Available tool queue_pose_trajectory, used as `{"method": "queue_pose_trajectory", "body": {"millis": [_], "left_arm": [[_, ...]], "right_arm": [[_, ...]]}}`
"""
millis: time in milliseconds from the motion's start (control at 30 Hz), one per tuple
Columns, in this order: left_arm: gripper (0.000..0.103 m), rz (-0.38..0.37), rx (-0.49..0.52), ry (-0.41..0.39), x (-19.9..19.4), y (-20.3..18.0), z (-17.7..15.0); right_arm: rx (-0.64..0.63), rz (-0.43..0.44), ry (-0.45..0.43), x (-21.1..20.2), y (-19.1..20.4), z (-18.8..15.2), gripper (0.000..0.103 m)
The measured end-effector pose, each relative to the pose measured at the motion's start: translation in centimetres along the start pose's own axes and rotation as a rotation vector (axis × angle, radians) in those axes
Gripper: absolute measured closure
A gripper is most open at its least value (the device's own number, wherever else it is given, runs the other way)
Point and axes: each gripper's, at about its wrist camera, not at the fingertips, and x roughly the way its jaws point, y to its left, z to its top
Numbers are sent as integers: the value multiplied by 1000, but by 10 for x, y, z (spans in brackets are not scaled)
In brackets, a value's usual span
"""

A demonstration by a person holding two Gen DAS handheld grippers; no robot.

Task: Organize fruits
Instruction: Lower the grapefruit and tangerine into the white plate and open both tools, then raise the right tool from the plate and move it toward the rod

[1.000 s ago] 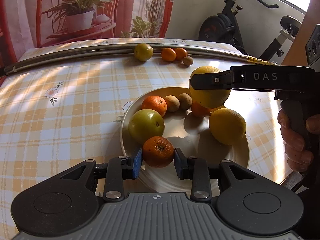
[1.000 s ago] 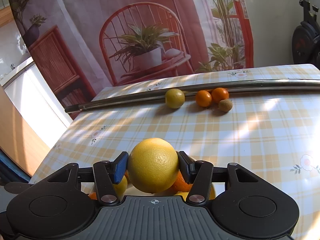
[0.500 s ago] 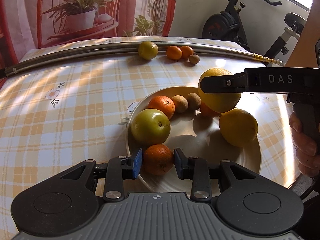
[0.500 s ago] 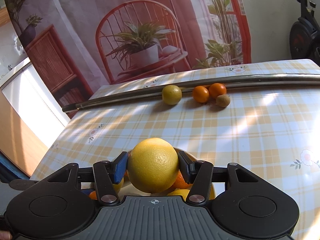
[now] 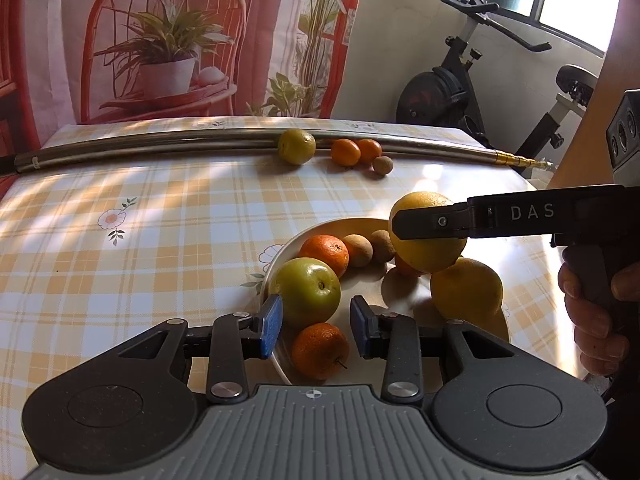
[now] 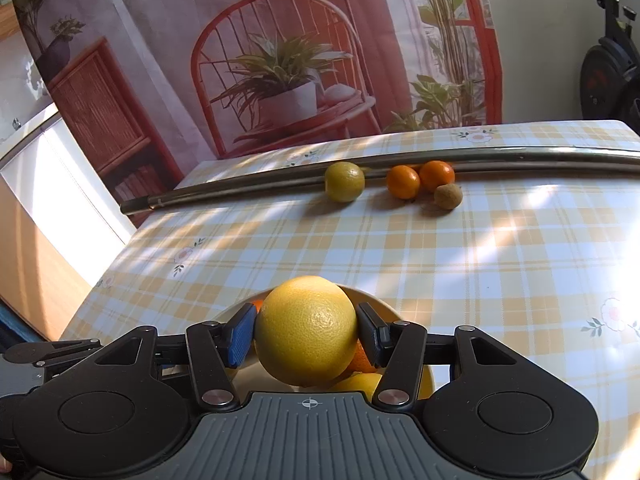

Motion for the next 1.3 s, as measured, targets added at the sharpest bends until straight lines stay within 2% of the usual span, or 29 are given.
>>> {"method": "queue_pose_trajectory", "body": {"millis": [133,300,433,600,933,1300], "left_arm": [[64,1,-50,-68,-9,8,2],[64,65,-112,-115,-15,19,6],[64,114,-154,-114,-15,26,7],[64,137,-178,-114,-17,30,7],[64,131,-159,-102,-15,26,4],[64,113,-140,-97,-15,24,3]], "right_arm": [[-30,-6,10,2,5,-1,53],[-42,-8,18,3,8,-1,53],[-69,-5,27,5,14,-3,53],[-120,14,45,12,25,-6,53],[-164,-22,86,27,29,-16,53],[-193,-79,83,26,29,-18,53]]}}
